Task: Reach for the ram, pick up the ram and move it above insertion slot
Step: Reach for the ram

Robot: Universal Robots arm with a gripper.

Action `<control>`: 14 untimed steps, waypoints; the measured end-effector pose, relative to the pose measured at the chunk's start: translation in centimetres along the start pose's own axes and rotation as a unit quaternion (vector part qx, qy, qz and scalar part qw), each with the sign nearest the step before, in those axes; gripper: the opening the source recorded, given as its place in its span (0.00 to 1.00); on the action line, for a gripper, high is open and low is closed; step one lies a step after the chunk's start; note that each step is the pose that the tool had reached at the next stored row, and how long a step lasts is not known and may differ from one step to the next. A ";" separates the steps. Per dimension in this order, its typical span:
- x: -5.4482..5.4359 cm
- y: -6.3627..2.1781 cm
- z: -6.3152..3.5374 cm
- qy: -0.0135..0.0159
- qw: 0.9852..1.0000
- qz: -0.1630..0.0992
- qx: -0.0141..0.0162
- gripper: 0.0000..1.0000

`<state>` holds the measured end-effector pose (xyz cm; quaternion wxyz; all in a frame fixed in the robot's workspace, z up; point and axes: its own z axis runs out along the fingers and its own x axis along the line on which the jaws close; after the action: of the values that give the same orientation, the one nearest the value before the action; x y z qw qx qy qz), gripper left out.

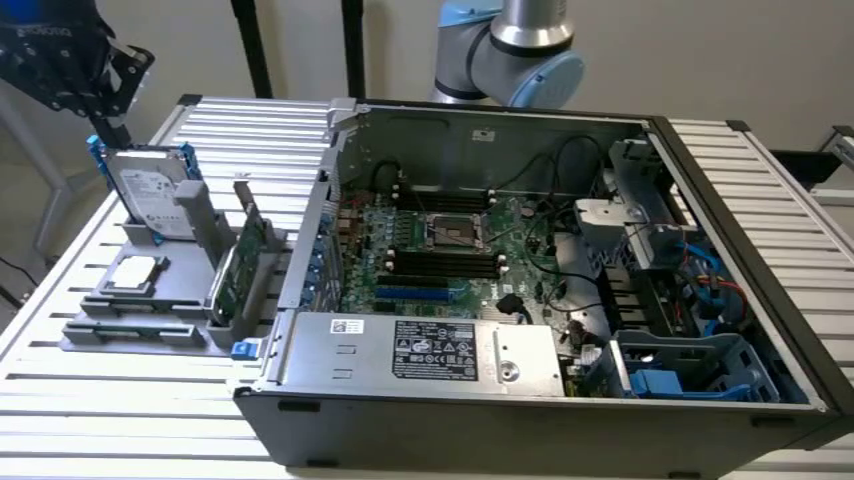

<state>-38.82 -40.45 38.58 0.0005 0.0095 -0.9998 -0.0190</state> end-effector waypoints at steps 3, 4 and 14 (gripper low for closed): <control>0.0 -1.36 0.14 0.000 1.000 0.000 0.000 0.11; 0.0 -1.81 0.20 0.000 1.000 0.000 0.000 0.11; 0.3 -5.85 1.19 0.000 1.000 0.000 0.001 0.11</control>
<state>-39.02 -46.25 37.17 0.0005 0.0095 -0.9998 -0.0180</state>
